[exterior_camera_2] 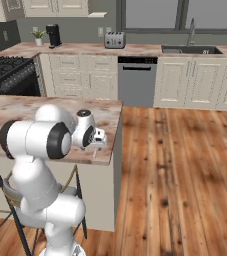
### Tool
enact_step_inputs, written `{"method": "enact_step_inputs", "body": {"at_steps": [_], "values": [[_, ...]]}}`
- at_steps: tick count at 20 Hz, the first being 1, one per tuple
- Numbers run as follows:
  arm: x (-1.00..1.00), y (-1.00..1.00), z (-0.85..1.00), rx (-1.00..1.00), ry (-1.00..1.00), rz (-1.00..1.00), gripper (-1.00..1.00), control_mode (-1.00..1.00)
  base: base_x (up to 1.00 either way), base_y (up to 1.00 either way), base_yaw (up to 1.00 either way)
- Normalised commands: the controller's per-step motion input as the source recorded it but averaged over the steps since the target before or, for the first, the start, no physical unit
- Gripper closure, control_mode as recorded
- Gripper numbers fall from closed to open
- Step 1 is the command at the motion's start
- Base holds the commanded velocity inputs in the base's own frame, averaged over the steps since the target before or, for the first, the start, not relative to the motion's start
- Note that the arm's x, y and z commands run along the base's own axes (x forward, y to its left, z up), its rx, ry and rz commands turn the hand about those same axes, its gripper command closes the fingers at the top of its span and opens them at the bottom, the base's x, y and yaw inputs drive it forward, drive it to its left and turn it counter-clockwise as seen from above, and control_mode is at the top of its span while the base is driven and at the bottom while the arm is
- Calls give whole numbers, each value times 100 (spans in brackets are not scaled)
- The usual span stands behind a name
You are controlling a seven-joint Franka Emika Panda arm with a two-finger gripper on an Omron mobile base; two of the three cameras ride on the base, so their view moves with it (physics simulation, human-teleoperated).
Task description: Pick up the metallic utensils from the counter and place them in the open drawer. Make sure not to pick up any wooden utensils.
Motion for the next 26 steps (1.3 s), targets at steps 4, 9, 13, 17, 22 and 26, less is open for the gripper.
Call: {"method": "enact_step_inputs", "body": {"at_steps": [4, 9, 13, 17, 22, 26], "values": [[25, -9, -14, 0, 0, 0, -100, -100, 0, 0, 0], [17, -12, -15, 0, 0, 0, -100, -100, 0, 0, 0], [12, -9, -14, 0, 0, 0, -100, -100, 0, 0, 0], [21, 0, -10, 0, 0, 0, -100, -100, 0, 0, 0], [24, 0, -9, 0, 0, 0, -100, -100, 0, 0, 0], [13, 0, -21, 0, 0, 0, -100, -100, 0, 0, 0]]}}
